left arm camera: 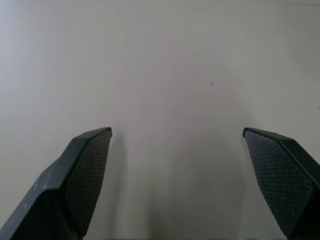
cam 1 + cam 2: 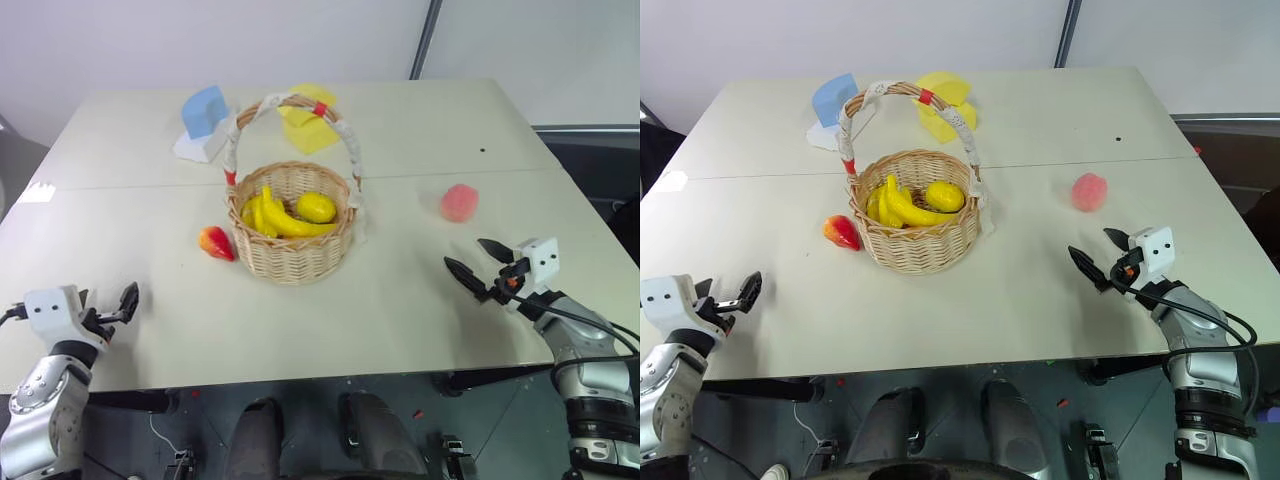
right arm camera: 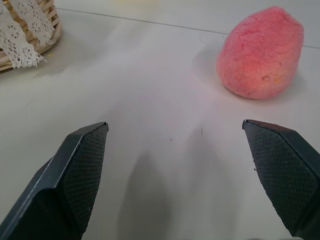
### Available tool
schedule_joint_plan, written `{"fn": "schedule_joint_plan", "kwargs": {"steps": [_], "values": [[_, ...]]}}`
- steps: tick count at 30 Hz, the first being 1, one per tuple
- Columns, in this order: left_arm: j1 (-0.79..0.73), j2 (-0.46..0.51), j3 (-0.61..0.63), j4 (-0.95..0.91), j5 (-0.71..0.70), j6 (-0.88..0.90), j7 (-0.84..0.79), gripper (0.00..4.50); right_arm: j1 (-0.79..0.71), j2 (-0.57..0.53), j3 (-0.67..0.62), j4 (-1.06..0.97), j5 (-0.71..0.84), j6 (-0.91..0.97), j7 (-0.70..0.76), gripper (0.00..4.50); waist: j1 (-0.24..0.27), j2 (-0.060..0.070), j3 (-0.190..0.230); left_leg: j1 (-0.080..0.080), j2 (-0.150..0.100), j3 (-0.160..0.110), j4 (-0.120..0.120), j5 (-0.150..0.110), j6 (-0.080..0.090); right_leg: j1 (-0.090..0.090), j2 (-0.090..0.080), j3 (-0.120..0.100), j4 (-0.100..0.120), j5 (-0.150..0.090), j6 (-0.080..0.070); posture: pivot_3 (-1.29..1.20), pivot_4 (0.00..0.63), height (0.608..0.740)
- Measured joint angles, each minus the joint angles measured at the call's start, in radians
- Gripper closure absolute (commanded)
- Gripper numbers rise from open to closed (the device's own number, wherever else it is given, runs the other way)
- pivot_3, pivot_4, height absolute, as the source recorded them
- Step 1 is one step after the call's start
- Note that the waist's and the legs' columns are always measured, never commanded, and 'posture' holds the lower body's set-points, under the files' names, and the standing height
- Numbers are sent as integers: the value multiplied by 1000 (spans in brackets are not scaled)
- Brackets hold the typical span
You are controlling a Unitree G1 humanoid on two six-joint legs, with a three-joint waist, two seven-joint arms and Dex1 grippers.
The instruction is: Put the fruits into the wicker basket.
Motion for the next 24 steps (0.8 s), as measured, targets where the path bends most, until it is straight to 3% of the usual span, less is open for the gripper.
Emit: {"fn": "schedule_joint_plan", "kwargs": {"steps": [11,15,18,24], "values": [[-30,10,-2,-17,-28,31,-28,0,1,3,5,0,-4,-10,-1,7,0,0,0,0,0,0,0,0,0,0,0,0,0,0,0,0,150,740],[-43,11,-1,-84,-127,95,-58,0,1,0,13,-32,-8,-12,9,7,0,0,0,0,0,0,0,0,0,0,0,0,0,0,0,0,150,740],[-70,18,0,-128,-225,180,-76,0,9,-28,19,-118,3,22,35,7,0,0,0,0,0,0,0,0,0,0,0,0,1,0,0,0,150,740],[-198,53,-8,-180,-436,425,-18,0,74,-190,60,-490,148,248,153,7,2,0,0,0,0,-2,1,0,0,1,1,-1,1,-2,4,0,150,740]]}}
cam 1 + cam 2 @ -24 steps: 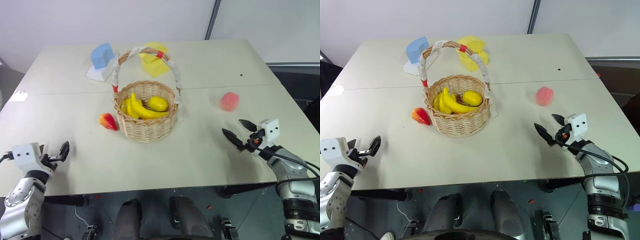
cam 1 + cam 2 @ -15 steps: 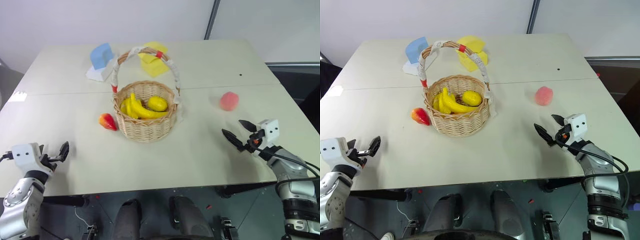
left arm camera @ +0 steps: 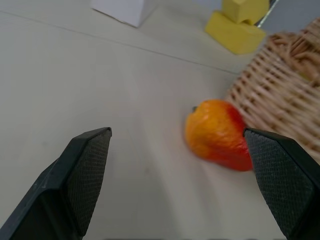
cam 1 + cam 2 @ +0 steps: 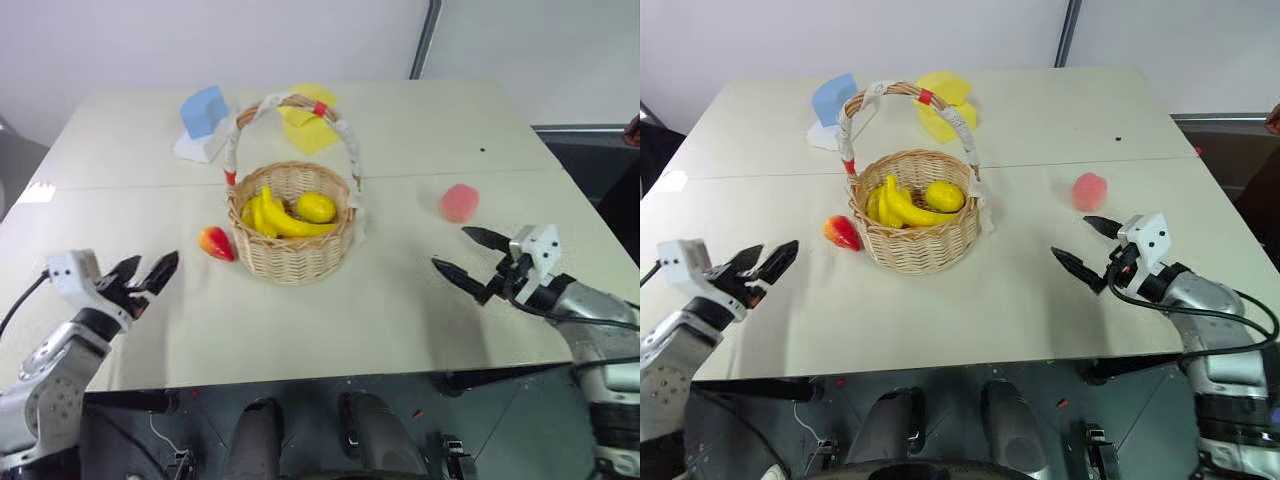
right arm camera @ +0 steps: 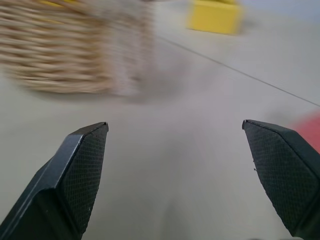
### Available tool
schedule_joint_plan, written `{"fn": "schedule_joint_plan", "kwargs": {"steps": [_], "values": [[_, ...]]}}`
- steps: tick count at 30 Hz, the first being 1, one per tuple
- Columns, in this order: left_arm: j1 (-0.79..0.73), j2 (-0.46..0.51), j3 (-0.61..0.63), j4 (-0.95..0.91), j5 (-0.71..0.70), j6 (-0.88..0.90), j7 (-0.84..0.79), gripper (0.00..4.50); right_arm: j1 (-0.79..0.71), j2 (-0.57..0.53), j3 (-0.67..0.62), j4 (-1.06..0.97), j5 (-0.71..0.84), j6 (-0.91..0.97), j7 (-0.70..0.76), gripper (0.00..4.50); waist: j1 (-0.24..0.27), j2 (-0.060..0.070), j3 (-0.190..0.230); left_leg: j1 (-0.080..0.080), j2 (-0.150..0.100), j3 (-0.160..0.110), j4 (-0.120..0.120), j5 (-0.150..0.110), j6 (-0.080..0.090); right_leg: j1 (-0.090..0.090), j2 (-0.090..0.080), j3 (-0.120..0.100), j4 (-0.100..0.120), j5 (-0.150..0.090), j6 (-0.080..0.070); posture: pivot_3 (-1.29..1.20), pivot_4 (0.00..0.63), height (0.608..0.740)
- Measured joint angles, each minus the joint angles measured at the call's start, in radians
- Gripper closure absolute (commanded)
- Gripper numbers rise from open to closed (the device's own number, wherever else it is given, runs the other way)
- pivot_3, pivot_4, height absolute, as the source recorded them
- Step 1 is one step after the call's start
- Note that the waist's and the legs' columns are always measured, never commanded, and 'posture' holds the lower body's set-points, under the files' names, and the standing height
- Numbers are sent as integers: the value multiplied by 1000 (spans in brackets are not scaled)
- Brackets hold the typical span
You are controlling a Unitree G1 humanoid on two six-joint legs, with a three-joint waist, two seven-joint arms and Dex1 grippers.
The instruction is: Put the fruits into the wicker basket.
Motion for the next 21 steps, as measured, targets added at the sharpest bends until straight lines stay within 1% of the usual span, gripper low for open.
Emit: {"fn": "schedule_joint_plan", "kwargs": {"steps": [2,5,9,13,17,21], "values": [[-62,7,-17,0,-34,81,51,0,-19,-30,28,-124,58,84,7,7,-3,0,0,1,0,0,0,0,0,0,0,0,0,0,0,0,150,740],[-115,-6,-50,6,-71,162,111,0,-100,-32,71,-229,122,169,-14,7,-5,-1,0,1,0,0,0,0,0,1,1,0,0,0,0,0,150,740],[-161,-27,-54,19,-103,226,187,0,-182,-32,112,-320,160,226,-43,7,0,-3,-1,0,0,-1,0,0,0,1,1,-1,-1,2,-3,0,150,740],[-193,-37,-56,39,-107,267,255,0,-199,-29,143,-330,169,255,-57,7,5,-3,-1,-1,-1,-1,1,0,0,1,0,-1,-2,2,-3,0,150,740],[-233,-48,-83,61,-89,293,314,0,-209,-29,165,-333,167,256,-54,7,6,-4,-1,-1,-1,-1,1,0,0,1,0,-1,-1,2,-3,0,150,740],[-294,-80,-116,81,-78,320,366,0,-227,-23,179,-334,167,256,-54,7,6,-4,-1,-1,-1,-1,1,0,0,1,0,-1,-1,2,-3,0,150,740]]}}
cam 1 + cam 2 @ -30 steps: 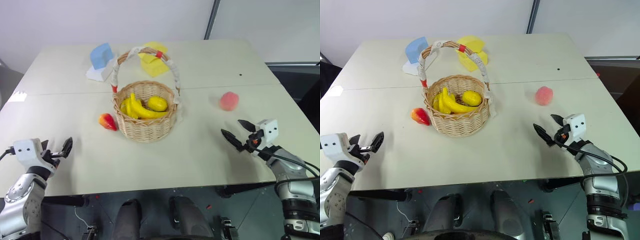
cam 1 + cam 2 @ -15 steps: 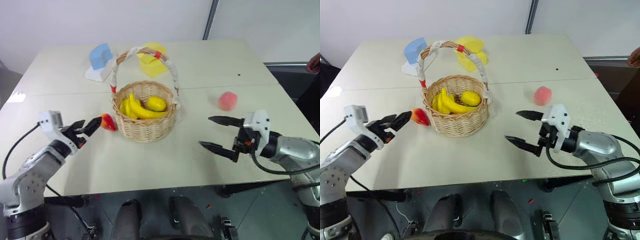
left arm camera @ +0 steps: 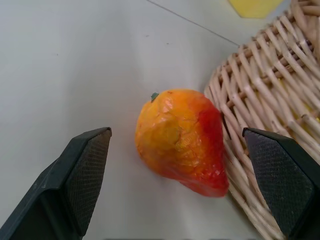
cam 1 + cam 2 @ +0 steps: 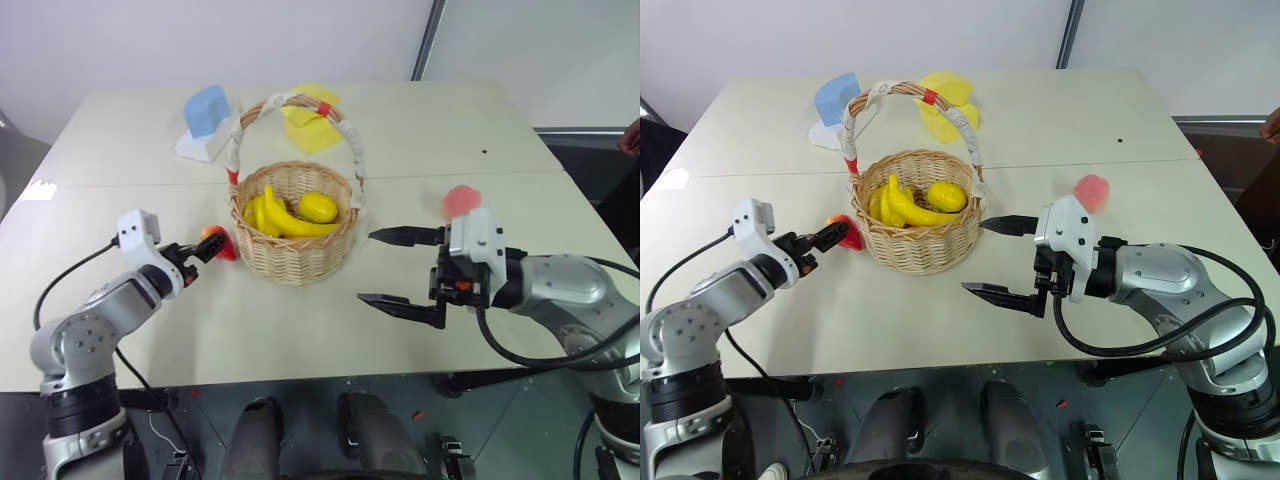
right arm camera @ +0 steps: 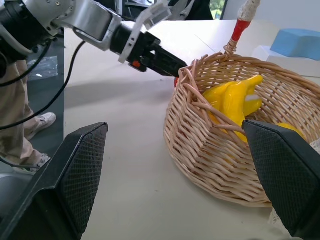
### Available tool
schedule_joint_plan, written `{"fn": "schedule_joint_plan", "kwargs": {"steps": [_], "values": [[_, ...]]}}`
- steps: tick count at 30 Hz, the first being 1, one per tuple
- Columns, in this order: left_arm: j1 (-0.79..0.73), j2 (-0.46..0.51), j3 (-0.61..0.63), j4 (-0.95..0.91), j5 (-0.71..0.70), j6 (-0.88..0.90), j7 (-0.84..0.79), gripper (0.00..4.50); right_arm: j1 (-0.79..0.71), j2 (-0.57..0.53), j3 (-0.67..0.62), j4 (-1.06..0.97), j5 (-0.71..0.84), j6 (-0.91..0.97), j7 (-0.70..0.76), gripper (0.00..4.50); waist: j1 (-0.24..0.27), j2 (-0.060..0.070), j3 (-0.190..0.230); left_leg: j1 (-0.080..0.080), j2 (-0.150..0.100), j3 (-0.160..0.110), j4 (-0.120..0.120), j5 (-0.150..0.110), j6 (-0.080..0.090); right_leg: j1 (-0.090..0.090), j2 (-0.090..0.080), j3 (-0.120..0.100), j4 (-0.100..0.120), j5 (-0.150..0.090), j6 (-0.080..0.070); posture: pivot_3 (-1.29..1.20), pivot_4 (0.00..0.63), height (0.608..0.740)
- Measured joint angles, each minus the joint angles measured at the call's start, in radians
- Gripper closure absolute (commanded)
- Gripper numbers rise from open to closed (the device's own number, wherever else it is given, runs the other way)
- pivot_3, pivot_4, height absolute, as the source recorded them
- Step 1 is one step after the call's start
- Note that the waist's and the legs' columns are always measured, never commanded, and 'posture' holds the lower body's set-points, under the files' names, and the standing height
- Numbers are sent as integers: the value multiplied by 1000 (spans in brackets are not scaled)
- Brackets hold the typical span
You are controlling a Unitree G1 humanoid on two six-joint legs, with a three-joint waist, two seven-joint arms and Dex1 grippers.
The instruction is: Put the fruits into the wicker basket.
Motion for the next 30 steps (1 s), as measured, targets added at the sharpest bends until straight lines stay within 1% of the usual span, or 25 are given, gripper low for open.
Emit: {"fn": "schedule_joint_plan", "kwargs": {"steps": [4,7,10,11,16,19,22,24,25,26,28,30], "values": [[-27,-11,-3,46,22,15,30,0,-9,16,2,-1,3,0,-8,7,-5,0,0,0,0,0,0,0,0,0,0,0,0,0,0,0,150,740],[-38,-19,-6,72,45,18,41,819,-18,17,3,-5,9,0,-15,0,-4,0,0,0,0,0,0,0,0,0,0,0,0,1,1,0,150,740],[-48,-20,-6,77,59,19,46,2246,-19,18,4,-11,9,0,-23,0,-3,0,0,0,0,0,0,0,0,0,0,0,0,0,0,0,150,740],[-49,-20,-6,77,62,20,46,2463,-19,19,4,-13,8,0,-25,0,-3,0,0,0,0,0,0,0,0,0,0,0,0,0,0,0,150,740],[-56,-11,-4,76,79,36,39,2463,-32,20,8,-22,8,0,-36,0,-4,0,0,0,0,0,0,0,0,0,0,0,0,0,0,0,150,740],[-28,41,8,55,95,27,1,2463,-37,19,11,-23,8,0,-36,0,-10,0,0,0,0,0,-1,0,0,0,0,0,0,0,0,0,150,740],[66,123,88,-24,70,-32,-136,2463,-47,17,7,-23,9,-1,-35,0,-11,0,0,0,1,0,-2,0,0,-2,0,0,0,0,0,0,150,740],[117,177,159,-99,18,-62,-247,2463,-50,15,-2,-19,10,-1,-32,0,-7,0,0,-1,1,0,-2,0,0,-3,-1,0,0,0,-1,0,150,740],[143,207,188,-156,-33,-71,-312,2463,-58,15,-3,-15,11,-1,-26,0,-1,-1,0,-2,0,0,-1,0,0,-3,-2,-1,0,0,-1,0,150,740],[154,220,194,-189,-59,-71,-342,2463,-59,13,-7,-13,11,-3,-22,0,1,-1,0,-2,0,0,-1,0,0,-3,-2,-1,-1,0,-1,0,150,740],[162,249,178,-283,-131,-71,-414,2463,-67,12,-10,15,9,-14,-6,0,10,-1,0,-2,-1,1,0,0,0,-1,-5,0,-3,0,-1,0,150,740],[92,236,89,-344,-160,-73,-414,2463,-80,13,-10,41,4,-24,5,0,24,-1,0,-1,-3,2,1,0,-1,1,-7,0,-4,0,-1,0,150,740]]}}
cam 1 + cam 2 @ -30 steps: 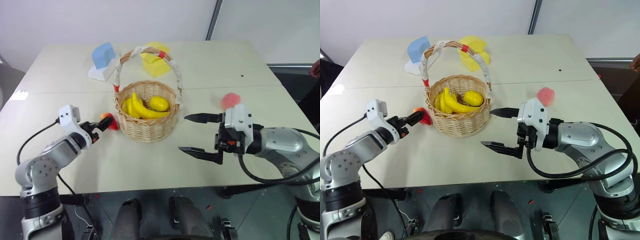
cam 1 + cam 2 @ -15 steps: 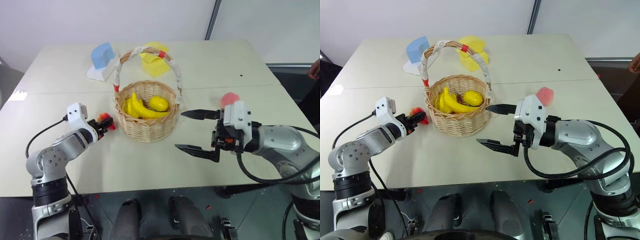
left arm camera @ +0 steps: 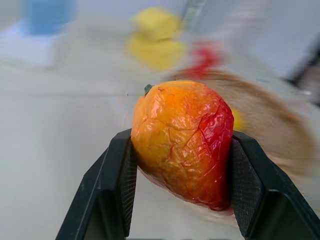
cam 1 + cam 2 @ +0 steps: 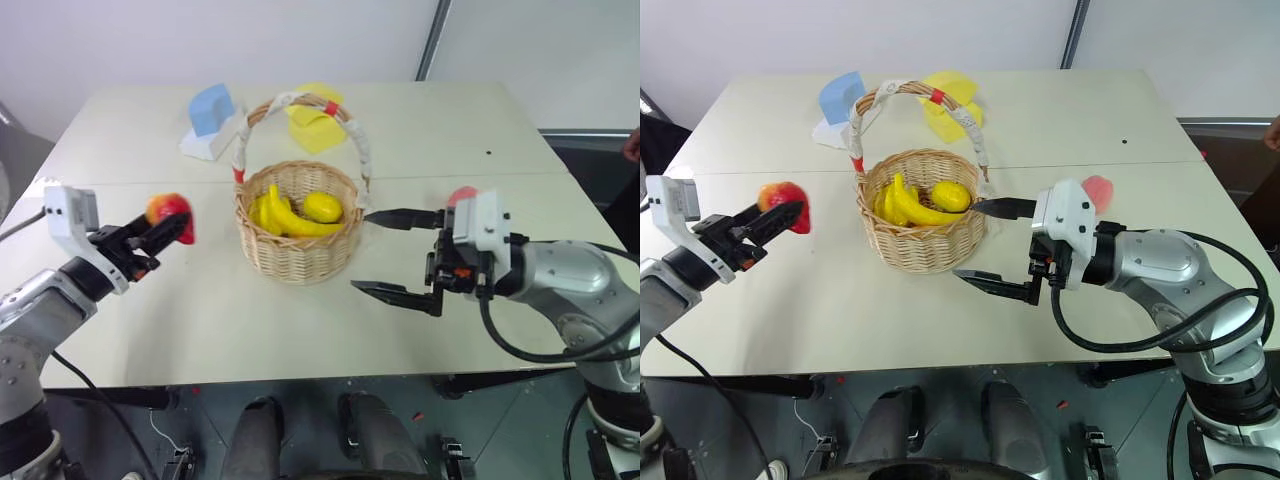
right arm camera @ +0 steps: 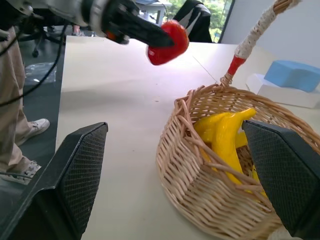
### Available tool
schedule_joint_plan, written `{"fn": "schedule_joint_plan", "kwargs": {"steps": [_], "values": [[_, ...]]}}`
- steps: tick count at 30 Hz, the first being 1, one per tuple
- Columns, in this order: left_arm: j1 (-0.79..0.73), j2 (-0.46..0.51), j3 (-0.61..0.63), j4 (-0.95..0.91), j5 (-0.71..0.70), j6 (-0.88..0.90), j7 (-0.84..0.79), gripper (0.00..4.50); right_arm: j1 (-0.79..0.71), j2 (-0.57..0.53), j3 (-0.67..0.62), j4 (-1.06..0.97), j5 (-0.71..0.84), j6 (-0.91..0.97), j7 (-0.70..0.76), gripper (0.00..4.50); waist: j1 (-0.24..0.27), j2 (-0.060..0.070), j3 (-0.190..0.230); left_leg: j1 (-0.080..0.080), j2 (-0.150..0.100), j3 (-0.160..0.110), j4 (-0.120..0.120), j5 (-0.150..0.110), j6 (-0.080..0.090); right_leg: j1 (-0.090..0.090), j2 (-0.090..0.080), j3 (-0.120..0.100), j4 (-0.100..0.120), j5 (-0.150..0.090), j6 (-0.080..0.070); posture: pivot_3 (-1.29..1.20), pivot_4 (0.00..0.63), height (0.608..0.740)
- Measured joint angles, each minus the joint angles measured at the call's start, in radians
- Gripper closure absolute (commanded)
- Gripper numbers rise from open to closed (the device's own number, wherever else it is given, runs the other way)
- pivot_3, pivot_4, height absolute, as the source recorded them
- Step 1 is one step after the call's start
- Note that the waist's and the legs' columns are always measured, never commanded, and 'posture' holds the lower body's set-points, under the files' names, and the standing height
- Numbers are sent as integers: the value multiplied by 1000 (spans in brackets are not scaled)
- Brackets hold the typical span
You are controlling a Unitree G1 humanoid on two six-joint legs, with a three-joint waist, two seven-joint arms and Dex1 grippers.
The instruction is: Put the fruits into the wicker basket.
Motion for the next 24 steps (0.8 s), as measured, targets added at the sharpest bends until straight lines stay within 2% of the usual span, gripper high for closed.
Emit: {"fn": "schedule_joint_plan", "kwargs": {"steps": [5,7,12,13,17,21,24], "values": [[-210,-70,-290,15,147,-8,104,2463,-17,1,4,12,-9,-4,3,0,-4,0,0,-1,-1,1,1,0,0,2,1,1,-2,0,1,0,150,740],[-252,-91,-359,48,209,-24,117,2463,-14,0,1,20,-9,8,-9,0,-8,0,0,0,0,1,-1,0,1,1,3,1,-2,0,3,0,150,740],[-272,-116,-449,119,317,-53,97,187,3,29,-42,79,-27,46,-123,0,-7,0,0,0,3,-1,-2,0,1,-2,8,0,3,1,6,0,150,740],[-272,-116,-450,120,326,-65,82,51,3,45,-57,104,-31,47,-155,0,-8,0,0,0,3,-1,-2,0,1,-2,8,0,4,1,6,0,150,740],[-258,-90,-449,98,343,-146,-41,51,-3,106,-91,249,-135,34,-310,0,-8,0,0,0,3,-1,-2,0,1,-2,7,1,3,0,2,0,150,740],[-241,-96,-445,64,307,-189,-141,51,-55,165,-91,476,-299,-5,-499,0,-7,0,0,-1,2,1,-1,0,1,-2,6,2,3,0,2,0,150,740],[-233,-96,-442,55,300,-199,-166,51,-100,180,-91,591,-376,-45,-566,0,-7,0,0,-1,2,1,-1,0,1,-2,6,2,3,0,2,0,150,740]]}}
